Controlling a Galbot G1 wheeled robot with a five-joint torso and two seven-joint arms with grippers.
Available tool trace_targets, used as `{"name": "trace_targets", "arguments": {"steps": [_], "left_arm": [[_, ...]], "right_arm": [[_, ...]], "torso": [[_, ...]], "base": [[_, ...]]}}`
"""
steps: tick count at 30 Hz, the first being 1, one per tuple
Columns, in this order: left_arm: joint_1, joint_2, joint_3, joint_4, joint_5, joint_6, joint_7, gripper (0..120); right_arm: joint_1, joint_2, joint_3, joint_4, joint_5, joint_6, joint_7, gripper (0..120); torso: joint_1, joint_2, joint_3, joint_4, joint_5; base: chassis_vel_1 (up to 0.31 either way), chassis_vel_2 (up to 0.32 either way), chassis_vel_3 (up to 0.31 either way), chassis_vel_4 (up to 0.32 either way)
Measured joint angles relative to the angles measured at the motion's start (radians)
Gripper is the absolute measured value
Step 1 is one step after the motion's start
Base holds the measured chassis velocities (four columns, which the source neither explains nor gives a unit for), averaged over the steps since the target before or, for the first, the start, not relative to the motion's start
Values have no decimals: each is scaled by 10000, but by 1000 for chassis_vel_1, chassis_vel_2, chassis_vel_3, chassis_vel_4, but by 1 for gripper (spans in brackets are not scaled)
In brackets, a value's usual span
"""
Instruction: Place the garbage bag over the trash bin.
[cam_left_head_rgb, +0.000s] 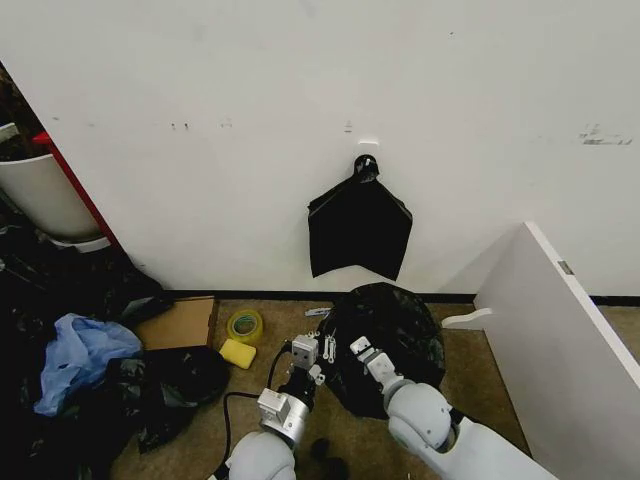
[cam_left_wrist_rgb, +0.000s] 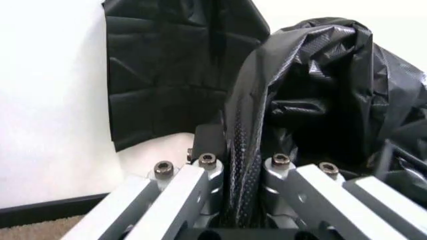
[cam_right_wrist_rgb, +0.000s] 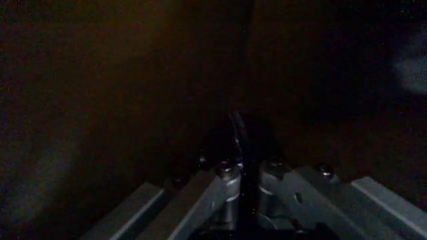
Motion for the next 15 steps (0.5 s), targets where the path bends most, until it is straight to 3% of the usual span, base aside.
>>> {"name": "trace_targets", "arguments": {"steps": [10,15], "left_arm": [[-42,128,31,47,288,-99,28,4],[-64,97,266,123,384,-99,50,4]], "right_arm": [[-142,-460,-70,-124,244,-799,366,0],[146,-50,-381,20,391,-652,421,0]], "torso": [[0,0,0,-5,-1],[0,0,-1,-1,3]], "base": [[0,0,0,0],[0,0,0,0]]}}
